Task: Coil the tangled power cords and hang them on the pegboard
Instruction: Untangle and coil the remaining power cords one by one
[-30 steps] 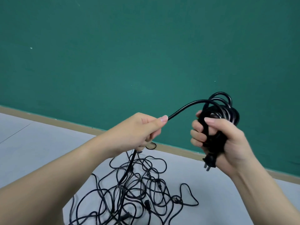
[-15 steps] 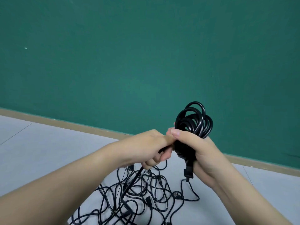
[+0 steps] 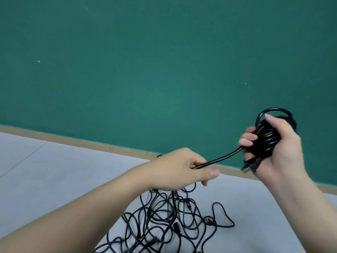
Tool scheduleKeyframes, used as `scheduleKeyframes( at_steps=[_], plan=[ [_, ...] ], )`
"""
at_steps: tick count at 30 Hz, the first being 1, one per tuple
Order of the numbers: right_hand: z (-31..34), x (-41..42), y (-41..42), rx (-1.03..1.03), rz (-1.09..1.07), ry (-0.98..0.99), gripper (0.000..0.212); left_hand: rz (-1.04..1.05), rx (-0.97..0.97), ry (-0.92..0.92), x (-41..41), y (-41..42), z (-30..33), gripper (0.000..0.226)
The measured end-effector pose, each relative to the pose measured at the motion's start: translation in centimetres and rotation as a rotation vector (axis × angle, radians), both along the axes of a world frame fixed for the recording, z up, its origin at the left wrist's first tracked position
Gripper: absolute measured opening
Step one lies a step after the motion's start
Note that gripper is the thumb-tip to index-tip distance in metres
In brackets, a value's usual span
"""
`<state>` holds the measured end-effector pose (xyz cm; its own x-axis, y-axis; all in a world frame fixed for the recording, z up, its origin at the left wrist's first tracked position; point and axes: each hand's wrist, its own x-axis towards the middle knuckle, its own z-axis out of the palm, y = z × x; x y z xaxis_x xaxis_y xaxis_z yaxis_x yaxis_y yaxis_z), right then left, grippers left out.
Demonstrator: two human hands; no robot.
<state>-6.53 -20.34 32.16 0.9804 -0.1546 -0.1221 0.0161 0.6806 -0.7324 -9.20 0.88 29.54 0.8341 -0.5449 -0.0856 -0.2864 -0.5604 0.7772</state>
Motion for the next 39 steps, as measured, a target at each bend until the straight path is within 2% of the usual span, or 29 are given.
scheduleKeyframes(
  at_steps=[4,8,13,18,21,22,25,28,31,34,37,39],
  plan=[
    [-1.7,0.3,0.7,-0.129,0.052,0.077,0.025,0.053,-0.092,-0.094,0.5,1.6,0.9,0.028],
    [-2.2,0.0,1.8,-0.095,0.091,0.107,0.025,0.108,-0.16,-0.207,0.9,2.2,1.1,0.026],
    [-2.4,-0.6,2.3,-0.274,0.102,0.065,0.025,0.128,-0.197,-0.354,1.0,1.2,-0.1,0.026],
    [-1.9,-1.8,3.1,-0.385,0.371,-0.03,0.037,0.141,-0.405,-0.296,0.8,0.7,0.4,0.026],
    [-2.5,-2.5,4.3,-0.388,0.586,-0.123,0.063,0.234,-0.487,-0.245,1.6,0.9,0.2,0.04],
    [-2.7,-2.6,4.7,-0.372,0.624,-0.129,0.06,0.263,-0.491,-0.24,1.8,0.9,0.1,0.047],
    [-2.9,-2.7,4.9,-0.38,0.699,-0.139,0.031,0.309,-0.482,-0.204,2.4,1.3,-0.3,0.06],
    [-3.0,-2.6,4.8,-0.415,0.72,-0.17,0.021,0.262,-0.481,-0.12,2.6,1.6,-0.7,0.065],
    [-3.1,-2.5,4.6,-0.273,0.721,-0.149,0.032,0.232,-0.443,-0.102,2.6,1.8,-0.7,0.068],
    [-2.4,-1.9,3.9,-0.05,0.665,-0.138,0.058,0.252,-0.4,-0.105,2.6,2.2,-0.3,0.054],
    [-1.3,-1.2,2.5,0.17,0.566,-0.126,0.063,0.28,-0.328,-0.109,2.9,2.6,-0.5,0.049],
    [-0.9,-1.0,1.8,0.184,0.539,-0.115,0.064,0.303,-0.313,-0.099,2.7,2.4,-0.5,0.05]
  ],
)
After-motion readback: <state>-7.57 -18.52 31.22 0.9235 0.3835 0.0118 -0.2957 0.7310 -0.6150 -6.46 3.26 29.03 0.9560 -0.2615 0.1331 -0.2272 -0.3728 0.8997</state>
